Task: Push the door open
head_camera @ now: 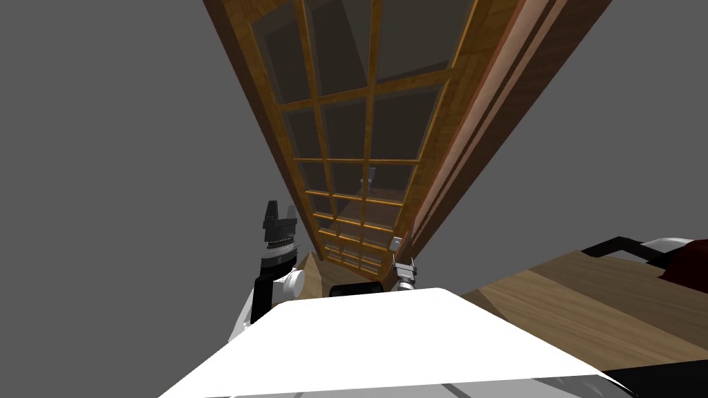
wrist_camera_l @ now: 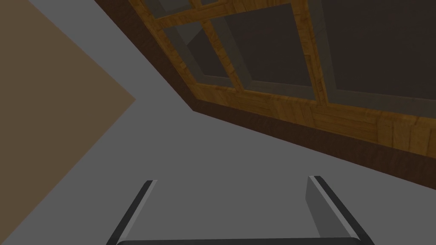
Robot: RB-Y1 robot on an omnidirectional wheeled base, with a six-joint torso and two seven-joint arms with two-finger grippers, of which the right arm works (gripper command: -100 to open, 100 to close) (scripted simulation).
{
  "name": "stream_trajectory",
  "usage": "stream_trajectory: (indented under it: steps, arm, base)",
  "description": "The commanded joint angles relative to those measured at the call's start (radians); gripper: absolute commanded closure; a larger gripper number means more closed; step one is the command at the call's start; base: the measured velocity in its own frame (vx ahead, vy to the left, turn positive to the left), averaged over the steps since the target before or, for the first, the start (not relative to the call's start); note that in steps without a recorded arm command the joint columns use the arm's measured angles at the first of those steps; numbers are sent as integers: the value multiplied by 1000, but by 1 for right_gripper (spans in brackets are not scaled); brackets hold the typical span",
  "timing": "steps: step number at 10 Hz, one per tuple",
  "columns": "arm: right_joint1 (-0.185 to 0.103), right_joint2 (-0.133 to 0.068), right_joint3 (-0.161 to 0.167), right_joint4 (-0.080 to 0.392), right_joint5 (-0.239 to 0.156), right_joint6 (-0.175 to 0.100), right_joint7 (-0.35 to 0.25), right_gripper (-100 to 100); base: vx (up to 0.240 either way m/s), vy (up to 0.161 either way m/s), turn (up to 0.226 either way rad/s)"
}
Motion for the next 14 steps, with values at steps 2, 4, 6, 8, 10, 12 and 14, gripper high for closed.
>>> stream_trajectory:
  steps: [2,4,6,8,10,12,14]
  arm:
    - [-59,-17,-13,24,0,-15,-11,-100]
    - [-59,-17,-13,24,0,-15,-11,-100]
    - [-42,-23,-12,16,0,-24,-1,-100]
    - [-45,-22,-14,13,0,-24,1,-100]
    - [-45,-22,-14,13,0,-24,1,-100]
    - [-45,-22,-14,13,0,-24,1,-100]
    - [-45,-22,-14,13,0,-24,1,-100]
  base:
    - [-10,2,4]
    - [-1,-6,-1]
    - [29,21,-40]
    - [61,39,-59]
    - [-1,10,13]
    - [-7,-5,8]
    - [-7,-13,9]
